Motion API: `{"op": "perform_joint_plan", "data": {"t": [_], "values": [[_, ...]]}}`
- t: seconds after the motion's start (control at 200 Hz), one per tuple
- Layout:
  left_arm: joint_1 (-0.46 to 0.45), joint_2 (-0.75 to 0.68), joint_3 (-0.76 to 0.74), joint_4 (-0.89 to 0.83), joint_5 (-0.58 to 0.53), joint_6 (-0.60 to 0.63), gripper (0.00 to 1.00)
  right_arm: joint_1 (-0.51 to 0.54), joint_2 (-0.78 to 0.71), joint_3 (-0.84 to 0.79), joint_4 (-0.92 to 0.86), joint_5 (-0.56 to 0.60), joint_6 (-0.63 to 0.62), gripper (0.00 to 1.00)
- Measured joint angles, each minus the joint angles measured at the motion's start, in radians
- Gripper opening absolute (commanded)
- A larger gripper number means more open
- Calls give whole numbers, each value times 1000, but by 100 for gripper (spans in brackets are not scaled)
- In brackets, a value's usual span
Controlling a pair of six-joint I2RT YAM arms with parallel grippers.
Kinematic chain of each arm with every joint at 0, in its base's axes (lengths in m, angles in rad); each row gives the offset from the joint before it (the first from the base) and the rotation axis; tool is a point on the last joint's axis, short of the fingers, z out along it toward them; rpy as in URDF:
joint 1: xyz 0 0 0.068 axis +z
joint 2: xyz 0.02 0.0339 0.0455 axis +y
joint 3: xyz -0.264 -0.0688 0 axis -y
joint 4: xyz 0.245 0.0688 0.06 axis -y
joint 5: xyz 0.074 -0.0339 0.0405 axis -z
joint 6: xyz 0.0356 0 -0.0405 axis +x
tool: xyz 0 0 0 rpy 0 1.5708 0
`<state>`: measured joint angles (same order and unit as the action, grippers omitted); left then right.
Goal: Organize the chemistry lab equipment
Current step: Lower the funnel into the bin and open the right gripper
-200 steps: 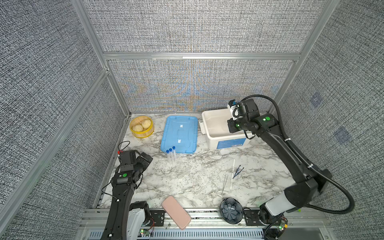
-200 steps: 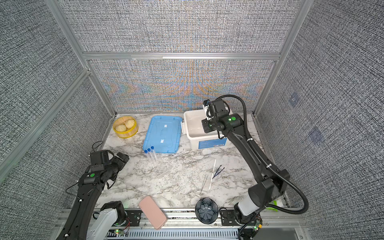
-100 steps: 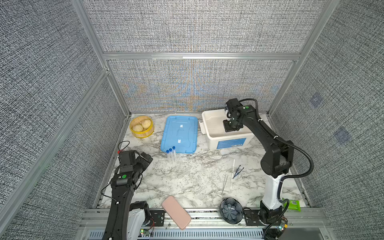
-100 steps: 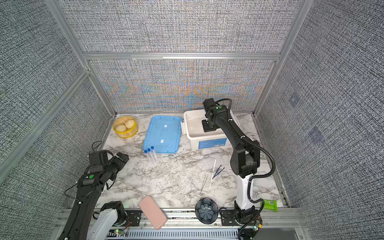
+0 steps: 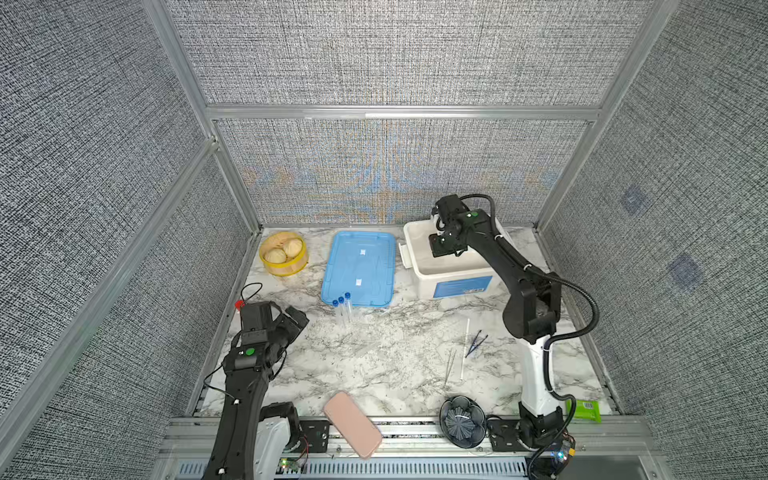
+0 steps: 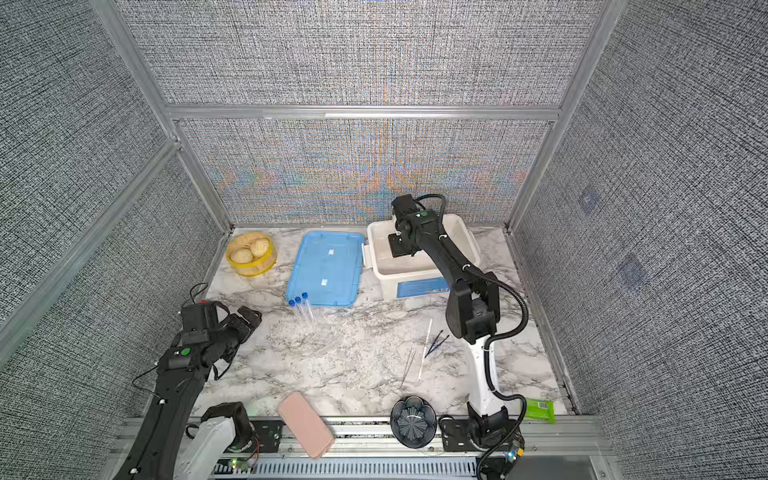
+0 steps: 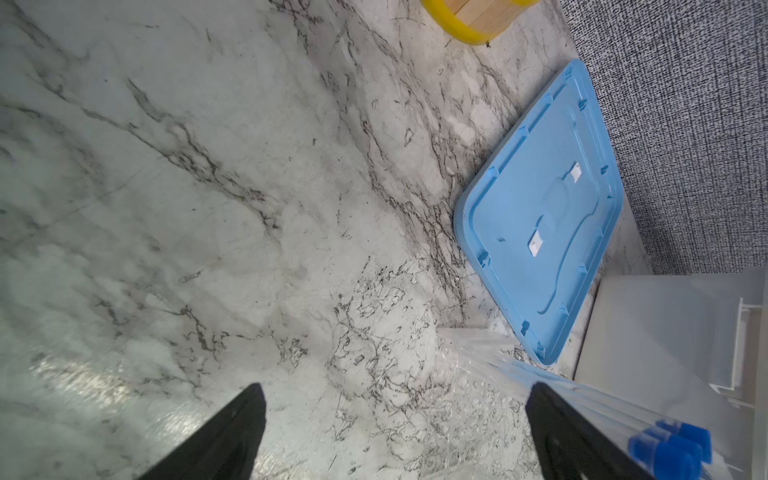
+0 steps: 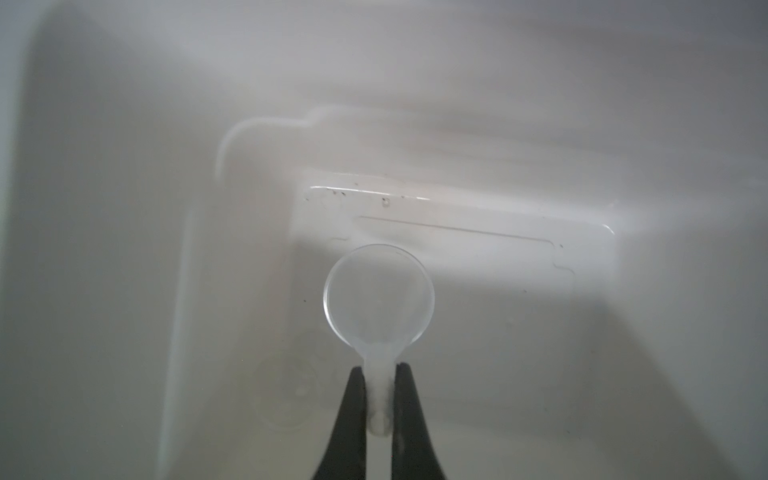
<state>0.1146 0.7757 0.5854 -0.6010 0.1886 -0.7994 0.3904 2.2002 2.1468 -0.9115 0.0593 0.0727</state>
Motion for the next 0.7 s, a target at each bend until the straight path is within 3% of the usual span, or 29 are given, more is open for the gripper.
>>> {"op": "perform_joint_plan", "data": {"t": [0.2, 0.7], "values": [[2, -15, 15, -29, -11, 18, 99, 10, 40, 0, 77, -93, -109, 0], [5, -11, 24, -60, -29, 32, 99, -51, 72, -9, 29, -269, -740, 0]]}}
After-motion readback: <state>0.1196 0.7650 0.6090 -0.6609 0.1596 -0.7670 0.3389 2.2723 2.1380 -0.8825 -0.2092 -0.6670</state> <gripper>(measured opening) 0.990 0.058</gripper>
